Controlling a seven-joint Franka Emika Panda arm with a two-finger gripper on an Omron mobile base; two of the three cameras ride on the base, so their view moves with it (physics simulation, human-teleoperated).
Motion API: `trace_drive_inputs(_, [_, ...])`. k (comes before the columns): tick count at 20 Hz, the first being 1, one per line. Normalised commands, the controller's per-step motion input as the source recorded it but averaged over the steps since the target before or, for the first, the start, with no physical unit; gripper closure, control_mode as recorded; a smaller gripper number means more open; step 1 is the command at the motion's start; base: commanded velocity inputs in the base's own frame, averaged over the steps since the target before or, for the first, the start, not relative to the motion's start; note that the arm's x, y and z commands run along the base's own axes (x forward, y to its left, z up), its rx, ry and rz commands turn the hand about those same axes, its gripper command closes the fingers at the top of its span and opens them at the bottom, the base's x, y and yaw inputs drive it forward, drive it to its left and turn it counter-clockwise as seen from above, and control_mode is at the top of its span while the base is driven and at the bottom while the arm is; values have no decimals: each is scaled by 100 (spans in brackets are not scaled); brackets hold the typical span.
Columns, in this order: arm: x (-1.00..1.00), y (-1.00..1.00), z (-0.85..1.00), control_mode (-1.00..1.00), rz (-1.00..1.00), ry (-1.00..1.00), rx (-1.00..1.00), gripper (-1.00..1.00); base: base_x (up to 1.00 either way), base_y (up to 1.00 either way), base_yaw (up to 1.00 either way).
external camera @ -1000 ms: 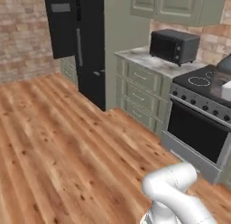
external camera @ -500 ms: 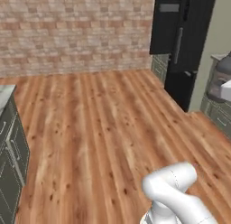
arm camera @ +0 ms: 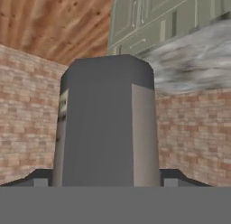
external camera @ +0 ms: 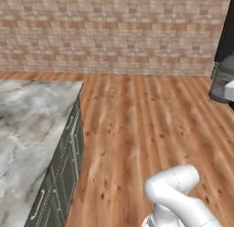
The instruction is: There is a bowl on the dining counter. Grab a lemon wedge from the fridge and place it in the bowl. Then get the liquor bottle and glass cup from the cabinet and place them next to the bowl.
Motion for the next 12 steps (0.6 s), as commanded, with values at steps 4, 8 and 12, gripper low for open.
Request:
trace_drive_inputs(4, [0,0,0,100,0,0,0,100,100,24,17])
trace_drive_inputs(8, [0,0,0,100,0,0,0,100,100,9,2])
trace_drive_inputs(12, [0,0,0,100,0,0,0,100,100,8,0])
